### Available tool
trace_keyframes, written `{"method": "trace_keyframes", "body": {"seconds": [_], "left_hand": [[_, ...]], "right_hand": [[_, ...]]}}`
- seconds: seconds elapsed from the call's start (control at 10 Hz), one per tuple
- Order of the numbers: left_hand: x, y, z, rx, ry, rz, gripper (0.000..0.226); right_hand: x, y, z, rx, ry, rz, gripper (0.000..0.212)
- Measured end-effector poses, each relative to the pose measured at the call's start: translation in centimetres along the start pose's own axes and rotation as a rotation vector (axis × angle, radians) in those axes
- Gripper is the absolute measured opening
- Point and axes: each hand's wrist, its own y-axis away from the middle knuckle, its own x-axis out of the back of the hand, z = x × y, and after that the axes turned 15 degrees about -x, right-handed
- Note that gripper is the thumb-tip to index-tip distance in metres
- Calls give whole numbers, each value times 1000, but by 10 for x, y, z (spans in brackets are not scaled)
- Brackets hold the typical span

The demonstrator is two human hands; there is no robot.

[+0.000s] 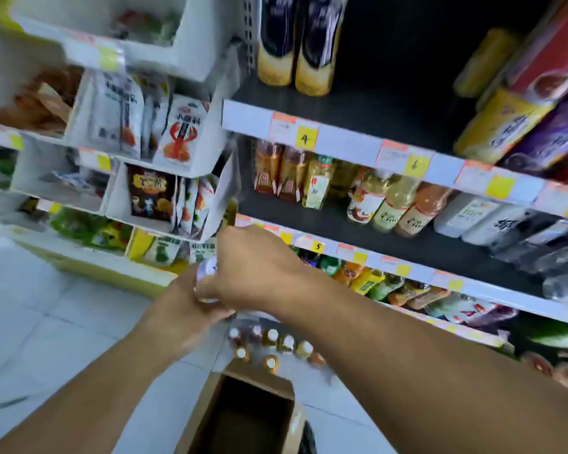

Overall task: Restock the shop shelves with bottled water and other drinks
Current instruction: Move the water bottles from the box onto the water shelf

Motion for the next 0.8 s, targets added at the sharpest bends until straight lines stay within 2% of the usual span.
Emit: {"method": "trace_keyframes", "body": {"seconds": [0.1, 0.3, 0.4, 0.5, 0.6, 0.7, 0.8], "left_hand": [[46, 37, 143, -119, 265, 5, 40], [95, 42, 235, -330, 304, -61, 51], [109, 52, 289, -400, 339, -61, 52], [118, 61, 337, -499, 275, -14, 39], [124, 69, 385, -553, 256, 42, 49], [128, 75, 429, -614, 258, 20, 47], [123, 77, 466, -703, 605, -136, 44]], "right_hand": [[68, 34, -20, -12, 19, 117, 42], [196, 99, -55, -70, -12, 336, 55], [256, 135, -68, -37, -50, 459, 53], [305, 165, -77, -6, -53, 584, 54], [340, 187, -78, 38, -67, 733, 54], [368, 208, -72, 72, -109, 882, 55], [391, 218, -61, 85, -209, 959, 53]]}}
